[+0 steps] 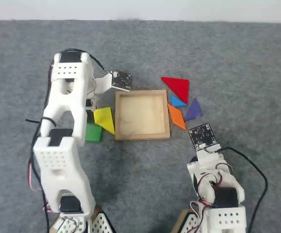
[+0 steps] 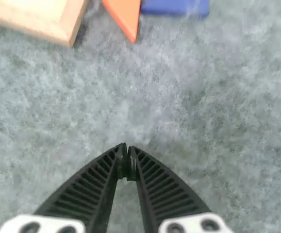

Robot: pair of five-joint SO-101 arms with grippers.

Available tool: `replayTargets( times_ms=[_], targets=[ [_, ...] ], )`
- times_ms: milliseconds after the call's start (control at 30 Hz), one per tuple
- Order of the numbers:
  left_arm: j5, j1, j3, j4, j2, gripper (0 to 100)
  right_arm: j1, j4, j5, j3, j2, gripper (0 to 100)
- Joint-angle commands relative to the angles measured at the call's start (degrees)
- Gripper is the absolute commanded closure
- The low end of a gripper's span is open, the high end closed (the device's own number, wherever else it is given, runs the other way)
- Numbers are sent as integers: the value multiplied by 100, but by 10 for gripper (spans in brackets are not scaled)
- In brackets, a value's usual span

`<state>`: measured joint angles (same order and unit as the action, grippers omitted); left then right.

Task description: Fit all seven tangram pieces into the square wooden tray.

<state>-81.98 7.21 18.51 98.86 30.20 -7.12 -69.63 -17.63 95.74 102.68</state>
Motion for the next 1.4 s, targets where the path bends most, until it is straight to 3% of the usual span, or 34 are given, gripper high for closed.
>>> replayTargets(
  times_ms=[0,100,133,233,467,800,1000,1367],
  targets=[
    [229,-18,-303,-202,-756,803,-84,488,-1178,79,119,992],
    [-229,-167,-673,-800,-844,741,-154,347,-2919,79,110,992],
    [-413,-202,-778,-993,-844,705,-163,189,-3147,79,110,992],
    [-686,-484,-919,-1495,-703,611,-286,-75,-3024,79,110,992],
    [-730,-756,-523,-2453,-35,603,-303,-171,-3024,79,110,992],
    [-1099,-352,585,-1811,932,603,-295,-171,-3024,79,110,992],
    [-1108,-545,980,-1538,1442,656,-295,-171,-3024,79,110,992],
    [-1064,-659,1218,-1459,1662,660,-286,-180,-3024,79,101,992]
  ],
)
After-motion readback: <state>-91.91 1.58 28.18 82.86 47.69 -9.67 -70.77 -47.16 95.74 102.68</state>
